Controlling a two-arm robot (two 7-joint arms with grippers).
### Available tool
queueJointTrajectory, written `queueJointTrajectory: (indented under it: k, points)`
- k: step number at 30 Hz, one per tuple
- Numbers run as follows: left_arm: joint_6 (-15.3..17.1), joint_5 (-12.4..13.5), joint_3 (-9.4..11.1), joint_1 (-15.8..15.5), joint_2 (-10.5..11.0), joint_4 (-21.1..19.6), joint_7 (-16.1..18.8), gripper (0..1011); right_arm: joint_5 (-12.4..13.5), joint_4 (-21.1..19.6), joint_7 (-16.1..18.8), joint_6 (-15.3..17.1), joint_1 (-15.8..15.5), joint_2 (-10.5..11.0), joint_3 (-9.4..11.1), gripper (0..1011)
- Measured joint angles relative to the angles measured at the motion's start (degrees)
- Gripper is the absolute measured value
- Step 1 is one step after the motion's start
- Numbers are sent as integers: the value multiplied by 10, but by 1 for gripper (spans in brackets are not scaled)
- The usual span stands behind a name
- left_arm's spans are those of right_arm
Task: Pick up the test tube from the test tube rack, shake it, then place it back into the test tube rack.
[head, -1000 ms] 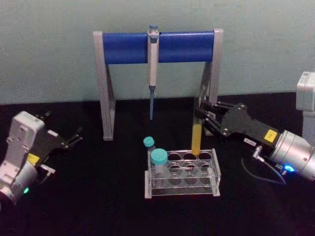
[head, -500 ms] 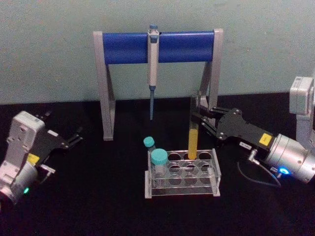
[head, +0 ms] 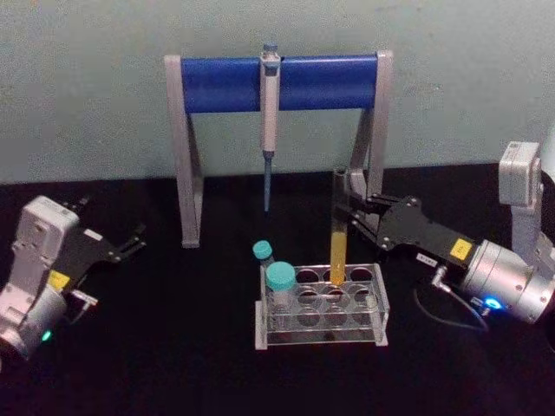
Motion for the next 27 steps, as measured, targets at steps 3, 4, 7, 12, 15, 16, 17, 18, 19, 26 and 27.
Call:
queueJointTrajectory:
  k: [3, 4, 7, 12, 15, 16, 17, 18, 19, 26, 27]
  points:
    - [0, 0, 0, 0, 0, 0, 0, 1001, -2, 3, 0, 0, 1, -1, -1, 210]
    - [0, 0, 0, 0, 0, 0, 0, 1001, -3, 5, 0, -1, 2, -2, -2, 209]
    - [0, 0, 0, 0, 0, 0, 0, 1001, -5, 8, 0, -1, 2, -2, -3, 209]
    - [0, 0, 0, 0, 0, 0, 0, 1001, -7, 14, 1, 0, 4, -4, -6, 210]
    - [0, 0, 0, 0, 0, 0, 0, 1001, -8, 17, 2, 0, 5, -5, -7, 209]
    - [0, 0, 0, 0, 0, 0, 0, 1001, -8, 18, 3, 1, 6, -5, -7, 210]
    - [0, 0, 0, 0, 0, 0, 0, 1001, -9, 19, 3, 1, 6, -6, -8, 210]
    - [0, 0, 0, 0, 0, 0, 0, 1002, -9, 19, 4, 1, 6, -6, -8, 209]
    - [0, 0, 0, 0, 0, 0, 0, 1001, -10, 21, 4, 1, 7, -6, -9, 210]
    - [0, 0, 0, 0, 0, 0, 0, 1001, -14, 27, 5, 4, 11, -8, -14, 210]
    - [0, 0, 0, 0, 0, 0, 0, 1001, -16, 29, 5, 4, 12, -8, -15, 209]
